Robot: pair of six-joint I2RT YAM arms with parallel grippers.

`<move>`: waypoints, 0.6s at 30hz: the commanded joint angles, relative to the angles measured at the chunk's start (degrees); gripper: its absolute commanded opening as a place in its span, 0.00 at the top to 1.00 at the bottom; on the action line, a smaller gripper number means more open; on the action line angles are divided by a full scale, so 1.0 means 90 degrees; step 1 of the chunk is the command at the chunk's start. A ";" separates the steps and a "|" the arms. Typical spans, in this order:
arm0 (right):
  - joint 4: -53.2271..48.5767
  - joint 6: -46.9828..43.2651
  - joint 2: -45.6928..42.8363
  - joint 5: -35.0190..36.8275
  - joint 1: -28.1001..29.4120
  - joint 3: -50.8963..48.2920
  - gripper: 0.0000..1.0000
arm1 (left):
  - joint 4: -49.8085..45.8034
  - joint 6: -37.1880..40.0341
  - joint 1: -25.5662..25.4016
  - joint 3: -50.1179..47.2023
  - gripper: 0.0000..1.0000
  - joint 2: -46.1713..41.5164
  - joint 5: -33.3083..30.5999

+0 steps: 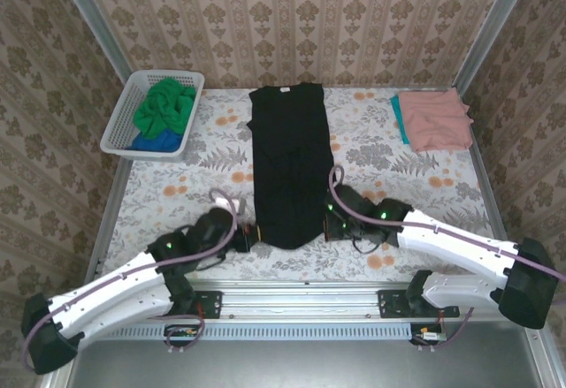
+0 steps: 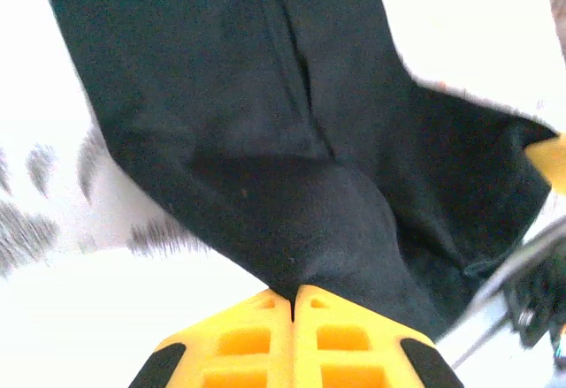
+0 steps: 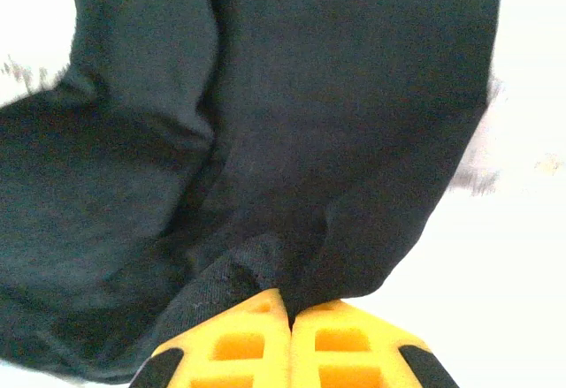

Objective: Fold and stack the t-shirts

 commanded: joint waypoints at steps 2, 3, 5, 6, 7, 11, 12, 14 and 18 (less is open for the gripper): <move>0.0110 -0.1069 0.0543 0.0167 -0.0796 0.0826 0.97 | 0.0193 0.1283 0.1534 0.1011 1.00 0.0895 0.0882; 0.0211 -0.1198 0.0705 0.0102 -0.0981 0.0977 0.97 | 0.0413 0.1433 0.1828 0.1214 1.00 0.1283 0.1129; 0.0431 -0.1441 0.1180 -0.0105 -0.1441 0.1408 0.97 | 0.0648 0.1626 0.2420 0.1864 1.00 0.2360 0.1631; 0.0468 -0.1551 0.1385 -0.0187 -0.1634 0.1626 0.97 | 0.0763 0.1784 0.2595 0.2135 1.00 0.2799 0.1917; 0.0500 -0.1661 0.1788 -0.0209 -0.1817 0.1921 0.98 | 0.0769 0.1879 0.2774 0.2542 1.00 0.3363 0.2063; 0.0374 -0.2018 0.3076 -0.0484 -0.2413 0.3146 0.99 | 0.0617 0.2187 0.3275 0.3811 1.00 0.5003 0.2305; 0.0297 -0.2063 0.3420 -0.0626 -0.2552 0.3469 1.00 | 0.0616 0.2269 0.3406 0.4081 1.00 0.5376 0.2474; 0.0323 -0.2215 0.3979 -0.0989 -0.2744 0.3964 1.00 | 0.0517 0.2296 0.3610 0.4475 1.00 0.5955 0.2584; 0.0216 -0.2352 0.5038 -0.1388 -0.3035 0.4830 1.00 | 0.0297 0.2440 0.3965 0.5158 1.00 0.7006 0.2818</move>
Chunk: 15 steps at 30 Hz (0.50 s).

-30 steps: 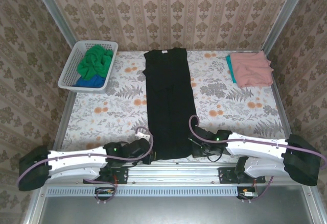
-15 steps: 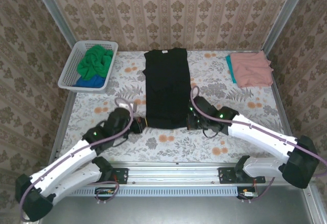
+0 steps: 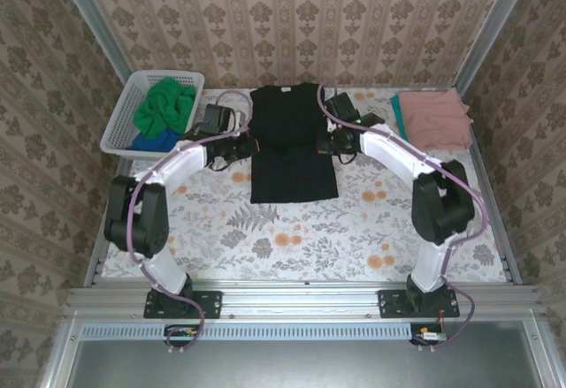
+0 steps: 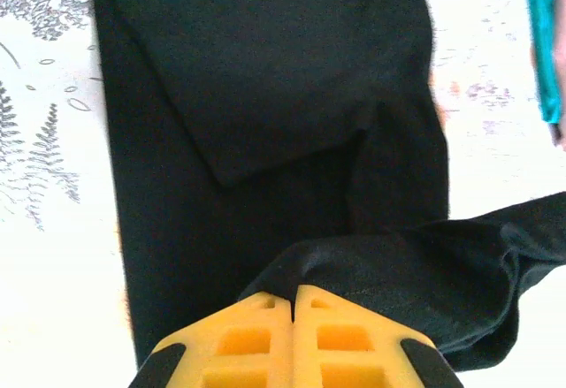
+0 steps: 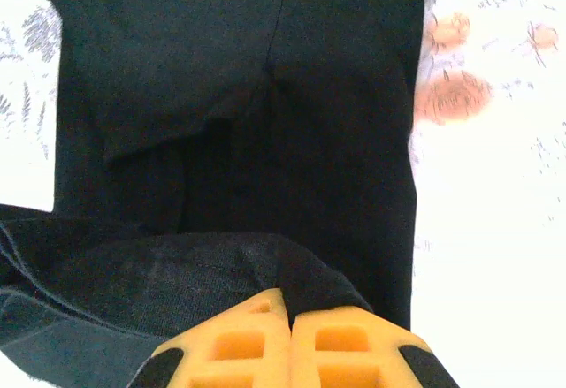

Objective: Fold and stack the t-shirts

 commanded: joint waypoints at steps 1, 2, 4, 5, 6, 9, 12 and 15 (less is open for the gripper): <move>-0.0271 -0.0318 0.0666 -0.0500 -0.0181 0.0652 1.00 | -0.0250 0.0331 0.0273 0.0500 1.00 0.0593 0.0506; -0.0314 -0.0361 0.0850 -0.0600 -0.0225 0.0818 1.00 | -0.0153 0.0298 0.0340 0.0553 1.00 0.0745 0.0573; -0.0408 -0.0379 0.1206 -0.0693 -0.0327 0.1122 0.99 | -0.0145 0.0303 0.0454 0.0810 1.00 0.1129 0.0719; -0.0416 -0.0370 0.1343 -0.0731 -0.0360 0.1216 0.97 | -0.0220 0.0313 0.0492 0.0950 1.00 0.1307 0.0725; -0.0444 -0.0375 0.1487 -0.0808 -0.0408 0.1328 0.97 | -0.0325 0.0350 0.0516 0.1145 1.00 0.1511 0.0763; -0.0535 -0.0365 0.1798 -0.0924 -0.0512 0.1562 0.96 | -0.0507 0.0428 0.0539 0.1613 0.97 0.2037 0.0869; -0.0613 -0.0373 0.1920 -0.0925 -0.0594 0.1728 0.91 | -0.0631 0.0446 0.0595 0.1924 0.91 0.2327 0.0908; -0.0807 -0.0452 0.1866 -0.0825 -0.0666 0.1894 0.80 | -0.0780 0.0529 0.0656 0.2134 0.73 0.2352 0.0896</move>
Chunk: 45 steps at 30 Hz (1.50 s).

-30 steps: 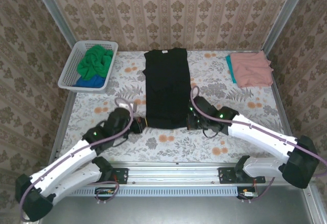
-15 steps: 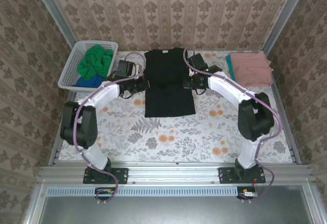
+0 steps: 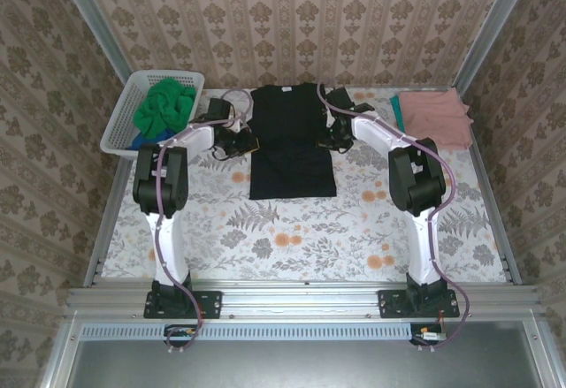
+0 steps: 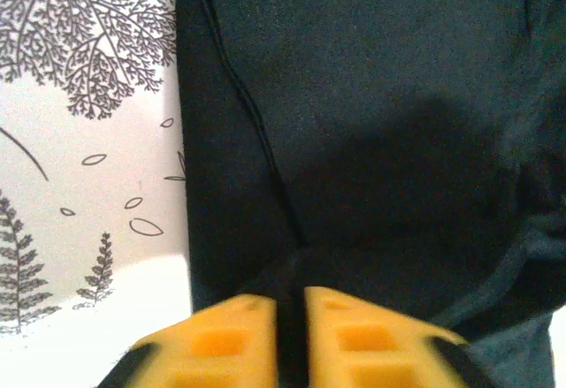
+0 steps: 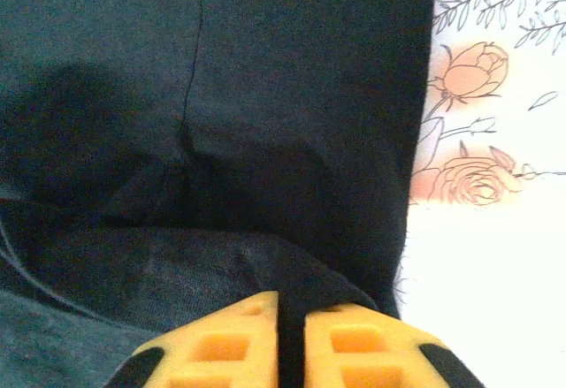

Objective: Fold and stack the t-shirts

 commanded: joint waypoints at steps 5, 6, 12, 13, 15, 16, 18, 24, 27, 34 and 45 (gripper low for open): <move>-0.0338 -0.0134 -0.0570 0.0593 -0.0022 0.0088 0.61 | -0.0492 0.0358 0.0200 0.0473 0.66 -0.0284 -0.0063; -0.0228 -0.0129 -0.0734 0.0722 0.0045 -0.0083 0.61 | -0.0512 0.0379 0.0200 0.0425 0.66 -0.0388 -0.0139; 0.0597 -0.0112 -0.0855 0.0695 0.0517 -0.0737 0.57 | -0.0173 0.0558 -0.0160 -0.0175 0.66 -0.0831 -0.0499; 0.0619 -0.0119 -0.0690 0.0573 0.0518 -0.0620 0.57 | -0.0127 0.0562 -0.0224 -0.0181 0.66 -0.0774 -0.0458; 0.0531 -0.0104 -0.0335 0.0569 0.0498 -0.0297 0.58 | -0.0066 0.0512 -0.0294 -0.0115 0.67 -0.0569 -0.0431; 0.0383 -0.0108 -0.0109 0.0572 0.0481 -0.0042 0.59 | 0.0009 0.0498 -0.0306 -0.0064 0.67 -0.0435 -0.0388; 0.0170 -0.0127 0.0265 0.0670 0.0446 0.0349 0.61 | -0.0032 0.0486 -0.0282 0.0139 0.69 -0.0089 -0.0368; 0.0146 -0.0140 0.0808 0.1298 0.0225 0.0874 0.63 | 0.0197 0.0413 -0.0013 0.0168 0.73 0.0485 0.0007; 0.0126 -0.0092 0.0836 0.1194 0.0066 0.0833 0.61 | 0.0096 0.0515 0.0063 -0.0058 0.73 0.0350 -0.0177; 0.0853 -0.0006 -0.0590 0.1438 0.0233 -0.0600 0.56 | -0.0253 0.0773 -0.0190 -0.0501 0.71 -0.0772 -0.0817; 0.2297 0.0698 -0.1647 0.1081 0.1336 -0.3296 0.60 | 0.0671 0.0580 -0.1482 -0.2693 0.69 -0.2040 -0.1101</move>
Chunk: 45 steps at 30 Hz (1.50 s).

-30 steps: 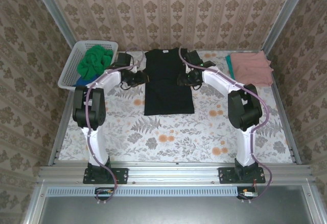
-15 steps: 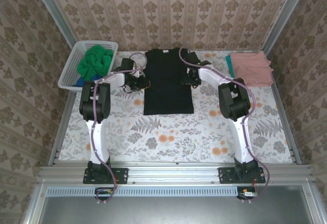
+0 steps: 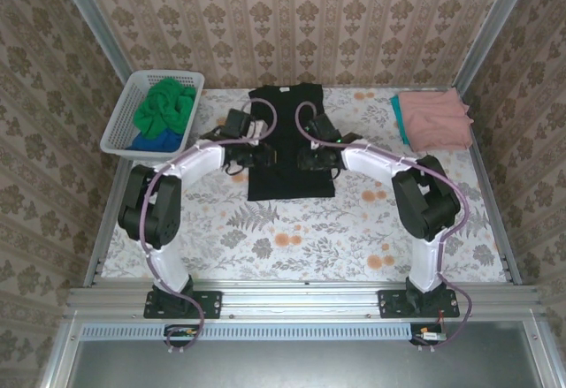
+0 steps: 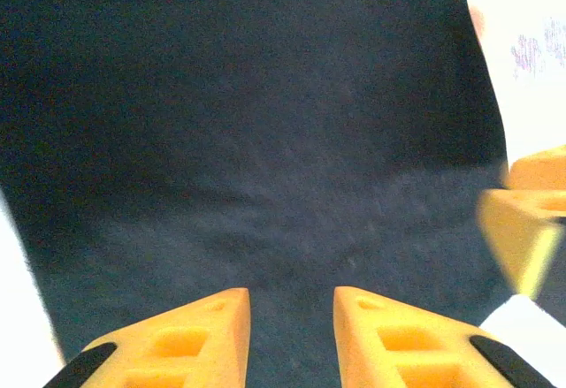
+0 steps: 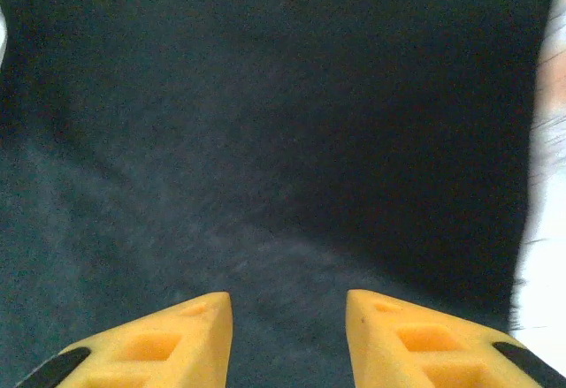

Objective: Fold and stack the t-shirts

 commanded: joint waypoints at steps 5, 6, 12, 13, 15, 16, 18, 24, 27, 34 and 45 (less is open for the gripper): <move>0.0991 0.0773 -0.0583 -0.0009 0.0231 -0.1863 0.61 | 0.0784 -0.0378 -0.0089 -0.2329 0.71 -0.0724 -0.0059; 0.1046 0.0820 -0.0685 0.0043 0.0304 -0.2058 0.61 | 0.0853 -0.0455 -0.0100 -0.2599 0.70 -0.0894 -0.0108; 0.1485 0.1100 -0.1212 0.0171 0.0488 -0.3329 0.62 | 0.1406 -0.0822 -0.0164 -0.3873 0.71 -0.1535 -0.0076; 0.1544 0.1153 -0.1323 0.0194 0.0493 -0.3552 0.62 | 0.1447 -0.0873 -0.0168 -0.4027 0.71 -0.1630 -0.0080; 0.1559 0.1198 -0.1554 0.0239 0.0497 -0.3868 0.63 | 0.1451 -0.0941 -0.0169 -0.4259 0.72 -0.1858 -0.0118; 0.1503 0.1225 -0.1696 0.0287 0.0496 -0.4005 0.63 | 0.1399 -0.0970 -0.0169 -0.4364 0.72 -0.2013 -0.0137; 0.1498 0.1208 -0.2014 0.0212 0.0515 -0.4262 0.63 | 0.1305 -0.1031 -0.0179 -0.4542 0.71 -0.2352 -0.0121; 0.0661 0.1130 -0.3180 0.0778 0.0541 -0.4762 0.54 | 0.0671 -0.1325 -0.0285 -0.4975 0.69 -0.3750 -0.0297; 0.0171 0.1151 -0.3911 0.1047 0.0459 -0.4813 0.47 | 0.0317 -0.1328 -0.0301 -0.4903 0.60 -0.4179 -0.0556; -0.0367 0.1451 -0.4898 0.1273 0.0348 -0.5064 0.34 | 0.0332 -0.1303 -0.0783 -0.4085 0.46 -0.3766 -0.0631; 0.0070 0.1582 -0.4247 0.0462 0.0253 -0.5310 0.42 | 0.0712 -0.1723 -0.1864 -0.3926 0.46 -0.2848 -0.1106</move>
